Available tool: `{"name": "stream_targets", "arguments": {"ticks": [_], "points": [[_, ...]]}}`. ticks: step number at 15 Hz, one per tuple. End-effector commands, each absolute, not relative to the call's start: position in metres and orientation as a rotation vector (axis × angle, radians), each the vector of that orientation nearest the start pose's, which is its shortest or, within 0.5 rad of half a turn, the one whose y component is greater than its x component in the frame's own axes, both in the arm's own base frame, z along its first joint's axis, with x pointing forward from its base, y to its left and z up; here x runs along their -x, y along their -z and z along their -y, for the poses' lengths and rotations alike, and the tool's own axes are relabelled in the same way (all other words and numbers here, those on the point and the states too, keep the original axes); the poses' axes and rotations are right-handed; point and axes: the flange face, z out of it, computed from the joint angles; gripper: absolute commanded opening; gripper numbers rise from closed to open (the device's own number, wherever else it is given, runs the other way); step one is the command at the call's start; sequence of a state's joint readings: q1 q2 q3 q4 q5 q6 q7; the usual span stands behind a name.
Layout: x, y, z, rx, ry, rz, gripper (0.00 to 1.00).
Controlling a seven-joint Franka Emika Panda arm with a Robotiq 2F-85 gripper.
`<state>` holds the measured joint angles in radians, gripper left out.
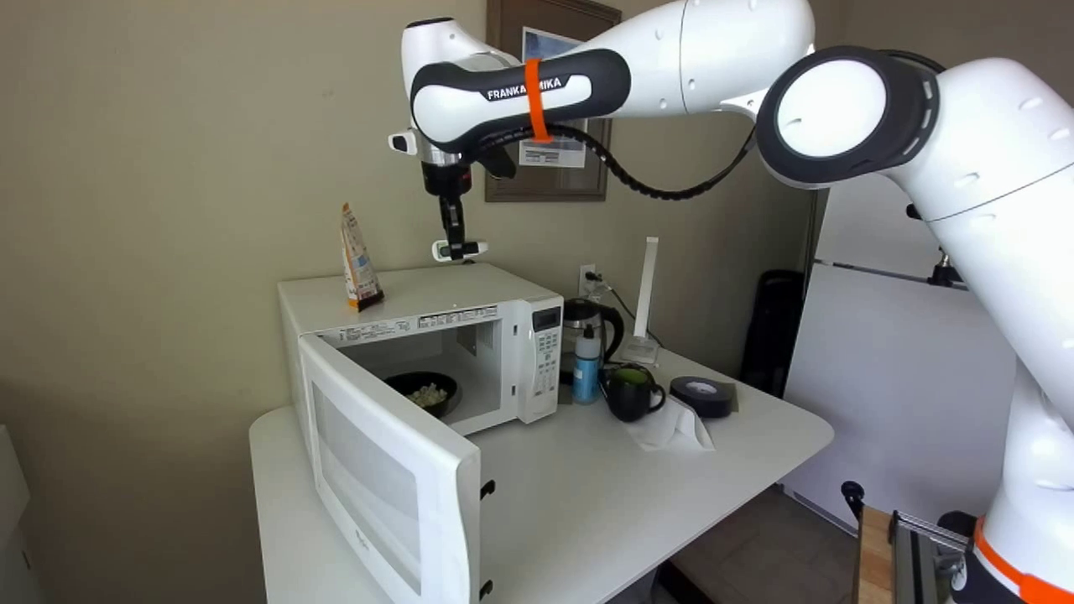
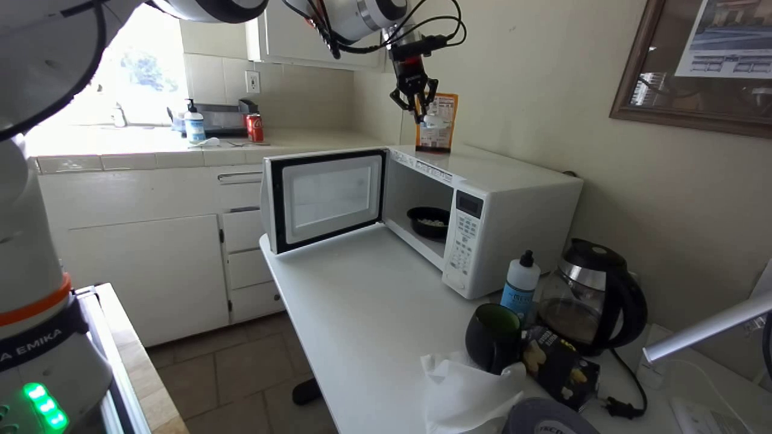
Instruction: Put the small brush on the table
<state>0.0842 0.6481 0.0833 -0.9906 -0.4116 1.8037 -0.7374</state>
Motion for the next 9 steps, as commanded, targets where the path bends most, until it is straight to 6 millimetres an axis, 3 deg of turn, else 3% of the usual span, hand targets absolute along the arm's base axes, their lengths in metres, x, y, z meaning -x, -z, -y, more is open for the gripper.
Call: {"name": "stream_targets", "arguments": {"ticks": [1,4,9], "points": [[-0.747,-0.493,-0.062,2.977,-0.065,1.541,0.05],[-0.731,-0.468,-0.045,2.863,-0.204,1.437,0.05],[-0.693,-0.417,0.005,2.724,-0.398,1.188,0.05]]}}
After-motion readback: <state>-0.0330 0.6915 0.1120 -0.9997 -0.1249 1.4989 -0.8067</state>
